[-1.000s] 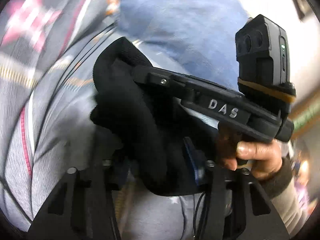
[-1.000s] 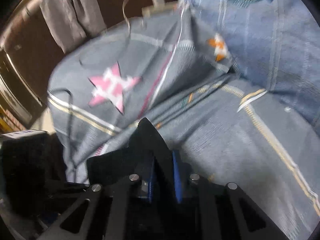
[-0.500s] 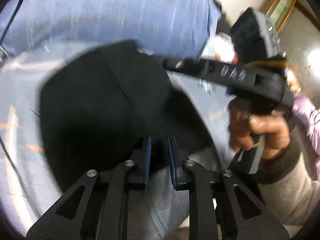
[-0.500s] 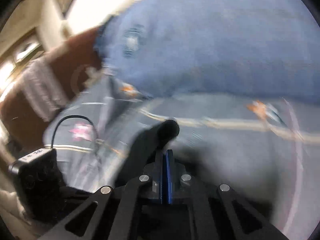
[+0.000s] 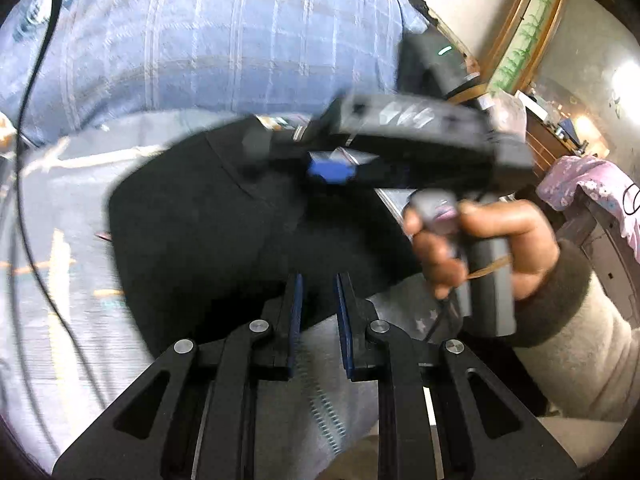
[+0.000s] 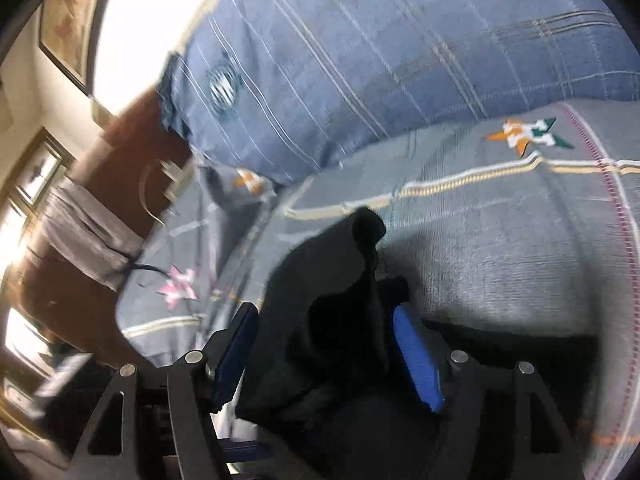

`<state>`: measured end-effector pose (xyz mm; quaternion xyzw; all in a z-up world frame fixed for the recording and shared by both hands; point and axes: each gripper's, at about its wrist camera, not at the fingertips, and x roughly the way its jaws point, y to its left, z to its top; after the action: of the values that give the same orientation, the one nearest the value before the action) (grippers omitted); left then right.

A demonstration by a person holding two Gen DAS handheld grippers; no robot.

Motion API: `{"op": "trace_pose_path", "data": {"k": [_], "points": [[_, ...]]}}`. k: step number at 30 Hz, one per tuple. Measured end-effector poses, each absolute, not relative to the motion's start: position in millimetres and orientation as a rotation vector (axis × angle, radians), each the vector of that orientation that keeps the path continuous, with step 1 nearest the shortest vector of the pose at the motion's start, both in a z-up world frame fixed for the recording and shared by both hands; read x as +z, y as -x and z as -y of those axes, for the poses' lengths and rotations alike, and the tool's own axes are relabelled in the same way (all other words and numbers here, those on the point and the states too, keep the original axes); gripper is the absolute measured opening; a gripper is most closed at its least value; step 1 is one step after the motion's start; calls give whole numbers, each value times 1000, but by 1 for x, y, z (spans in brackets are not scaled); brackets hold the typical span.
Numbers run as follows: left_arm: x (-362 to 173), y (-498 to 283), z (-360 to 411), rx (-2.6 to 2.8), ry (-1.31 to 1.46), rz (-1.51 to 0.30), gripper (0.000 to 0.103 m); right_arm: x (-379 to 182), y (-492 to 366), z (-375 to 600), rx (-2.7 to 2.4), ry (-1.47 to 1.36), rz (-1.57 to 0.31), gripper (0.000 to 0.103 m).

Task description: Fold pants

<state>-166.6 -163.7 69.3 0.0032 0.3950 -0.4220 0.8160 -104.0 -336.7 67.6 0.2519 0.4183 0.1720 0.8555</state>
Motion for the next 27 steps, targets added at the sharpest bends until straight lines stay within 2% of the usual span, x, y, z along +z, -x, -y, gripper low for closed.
{"op": "trace_pose_path", "data": {"k": [1, 2, 3, 5, 6, 11, 13, 14, 15, 19, 27], "points": [[74, 166, 156, -880, 1, -827, 16, 65, 101, 335, 363, -522, -885, 67], [76, 164, 152, -860, 8, -821, 16, 64, 98, 331, 351, -513, -870, 53], [78, 160, 146, -835, 16, -819, 16, 65, 96, 328, 356, -499, -848, 30], [78, 151, 135, -783, 37, -825, 16, 71, 96, 320, 340, -429, -829, 15], [77, 149, 131, -765, 44, -833, 16, 74, 99, 318, 341, -405, -814, 12], [88, 137, 127, -737, 63, -807, 16, 111, 139, 315, 371, -355, -693, 10], [99, 137, 131, -751, 69, -775, 28, 123, 163, 323, 354, -364, -646, 10], [103, 137, 135, -761, 74, -763, 47, 126, 176, 330, 331, -371, -626, 10], [106, 137, 139, -772, 83, -752, 61, 126, 183, 335, 309, -376, -620, 10], [104, 131, 164, -788, 42, -738, 62, 112, 208, 370, 172, -438, -628, 10], [62, 114, 212, -729, -87, -830, 62, 79, 213, 399, 39, -441, -703, 10]]}}
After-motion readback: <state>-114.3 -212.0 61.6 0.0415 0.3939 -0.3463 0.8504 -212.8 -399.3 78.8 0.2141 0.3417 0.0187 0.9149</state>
